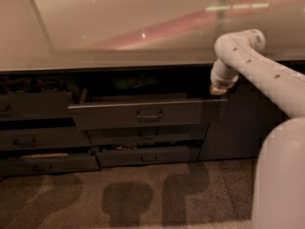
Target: Open top drawer
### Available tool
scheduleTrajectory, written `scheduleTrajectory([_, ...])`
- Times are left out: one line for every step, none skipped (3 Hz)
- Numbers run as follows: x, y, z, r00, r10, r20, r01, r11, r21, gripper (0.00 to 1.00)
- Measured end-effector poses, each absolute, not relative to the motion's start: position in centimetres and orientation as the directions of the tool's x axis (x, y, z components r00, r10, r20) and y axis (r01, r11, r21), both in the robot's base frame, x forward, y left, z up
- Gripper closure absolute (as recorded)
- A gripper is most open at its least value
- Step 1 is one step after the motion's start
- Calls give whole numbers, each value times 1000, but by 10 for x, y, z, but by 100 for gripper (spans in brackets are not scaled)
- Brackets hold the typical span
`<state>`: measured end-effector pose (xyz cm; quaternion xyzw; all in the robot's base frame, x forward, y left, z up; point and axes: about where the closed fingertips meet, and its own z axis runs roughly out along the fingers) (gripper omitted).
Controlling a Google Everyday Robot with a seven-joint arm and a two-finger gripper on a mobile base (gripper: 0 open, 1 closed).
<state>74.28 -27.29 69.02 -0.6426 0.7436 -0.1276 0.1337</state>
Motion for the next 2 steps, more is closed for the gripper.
scheduleTrajectory([740,-259,687,-114,-993,-16,-928,112,-355,100])
scheduleTrajectory([740,-259,687,-114,-993,-17,-928,112,-355,100])
